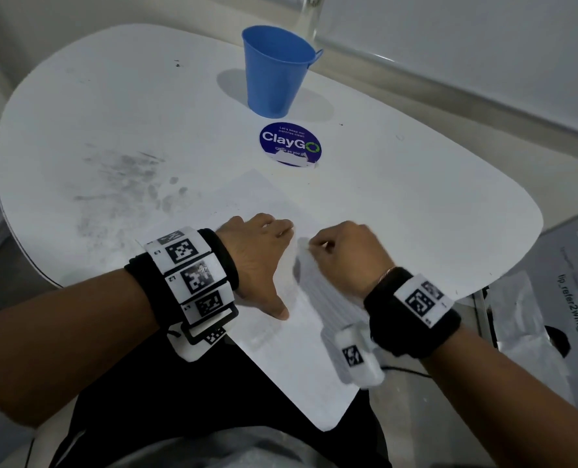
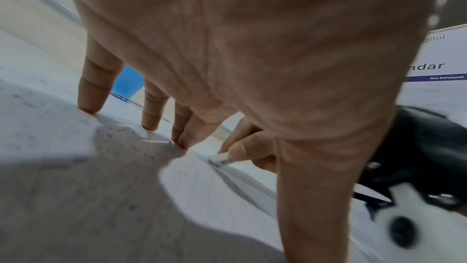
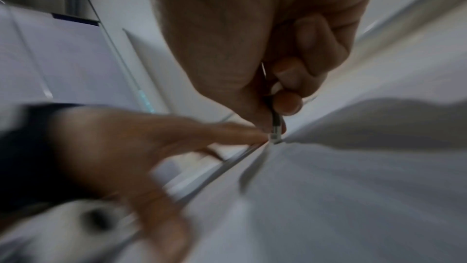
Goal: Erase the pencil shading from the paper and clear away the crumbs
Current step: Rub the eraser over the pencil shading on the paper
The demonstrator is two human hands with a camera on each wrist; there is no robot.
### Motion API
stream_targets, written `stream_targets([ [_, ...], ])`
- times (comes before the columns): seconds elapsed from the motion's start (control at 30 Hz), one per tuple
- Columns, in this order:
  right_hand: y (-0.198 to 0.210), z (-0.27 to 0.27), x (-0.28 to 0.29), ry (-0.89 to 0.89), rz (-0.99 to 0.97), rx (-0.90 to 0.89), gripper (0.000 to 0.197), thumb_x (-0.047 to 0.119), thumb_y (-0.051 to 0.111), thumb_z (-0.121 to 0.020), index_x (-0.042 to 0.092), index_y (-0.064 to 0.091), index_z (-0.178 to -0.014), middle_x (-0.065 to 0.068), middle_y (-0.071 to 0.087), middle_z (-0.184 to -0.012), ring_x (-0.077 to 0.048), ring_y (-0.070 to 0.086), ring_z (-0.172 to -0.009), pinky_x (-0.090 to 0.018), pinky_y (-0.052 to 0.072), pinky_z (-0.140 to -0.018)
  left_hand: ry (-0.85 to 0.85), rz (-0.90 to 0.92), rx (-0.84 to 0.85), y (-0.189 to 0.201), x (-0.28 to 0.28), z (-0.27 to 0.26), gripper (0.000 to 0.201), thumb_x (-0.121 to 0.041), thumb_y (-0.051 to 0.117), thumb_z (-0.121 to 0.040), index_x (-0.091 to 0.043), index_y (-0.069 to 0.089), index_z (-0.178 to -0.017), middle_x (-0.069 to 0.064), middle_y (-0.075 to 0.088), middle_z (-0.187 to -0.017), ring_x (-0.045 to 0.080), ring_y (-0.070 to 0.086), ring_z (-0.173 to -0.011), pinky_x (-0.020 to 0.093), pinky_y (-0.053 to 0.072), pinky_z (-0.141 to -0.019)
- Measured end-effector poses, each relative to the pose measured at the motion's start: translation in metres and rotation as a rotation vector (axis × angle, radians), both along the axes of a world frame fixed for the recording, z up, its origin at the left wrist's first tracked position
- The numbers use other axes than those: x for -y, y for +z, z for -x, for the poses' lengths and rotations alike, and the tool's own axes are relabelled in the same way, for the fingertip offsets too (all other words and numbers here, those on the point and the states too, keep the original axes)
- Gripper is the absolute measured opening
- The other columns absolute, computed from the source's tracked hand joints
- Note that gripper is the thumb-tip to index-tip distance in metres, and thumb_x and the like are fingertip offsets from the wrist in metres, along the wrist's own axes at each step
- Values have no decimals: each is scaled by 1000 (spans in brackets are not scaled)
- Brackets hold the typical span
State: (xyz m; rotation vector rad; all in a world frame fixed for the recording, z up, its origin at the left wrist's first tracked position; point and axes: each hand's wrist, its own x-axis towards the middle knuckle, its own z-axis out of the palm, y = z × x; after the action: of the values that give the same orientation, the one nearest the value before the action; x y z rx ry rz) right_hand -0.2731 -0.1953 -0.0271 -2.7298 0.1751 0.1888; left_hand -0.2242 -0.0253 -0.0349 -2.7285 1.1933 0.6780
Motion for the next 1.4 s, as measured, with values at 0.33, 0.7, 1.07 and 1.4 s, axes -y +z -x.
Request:
stream_targets([
  [0.33, 4, 3, -10, 86, -55, -67, 22, 22, 57, -93, 15, 77, -87, -3, 73, -80, -22, 66, -77, -33, 54, -74, -7, -9, 4, -1, 1, -2, 122, -82, 62, -71, -14, 11, -159, -9, 8, -165, 17, 9, -153, 44, 30, -117],
  [0.7, 5, -11, -4, 55, -48, -93, 19, 21, 59, -91, 24, 78, -90, 7, 70, -79, -16, 65, -78, -27, 51, -74, -16, -13, 9, 1, 1, -2, 116, -82, 62, -71, -16, 18, -156, -8, 10, -165, 17, 9, -152, 44, 31, -117],
  [1.07, 0, -22, 8, -54, -12, -20, 18, 25, 60, -92, 24, 77, -88, 6, 72, -84, -18, 66, -83, -30, 52, -76, -6, 0, 9, 1, 0, -1, 121, -82, 62, -71, -14, 14, -159, -9, 7, -166, 16, 9, -153, 44, 29, -118],
  [1.4, -4, 31, -13, 39, 8, 125, 16, 37, 61, -93, 32, 76, -95, 15, 74, -86, -11, 67, -78, -29, 52, -73, 18, 6, -3, 1, -2, -14, 127, -80, 62, -73, -14, 0, -161, -10, -3, -168, 14, -1, -155, 43, 23, -122],
])
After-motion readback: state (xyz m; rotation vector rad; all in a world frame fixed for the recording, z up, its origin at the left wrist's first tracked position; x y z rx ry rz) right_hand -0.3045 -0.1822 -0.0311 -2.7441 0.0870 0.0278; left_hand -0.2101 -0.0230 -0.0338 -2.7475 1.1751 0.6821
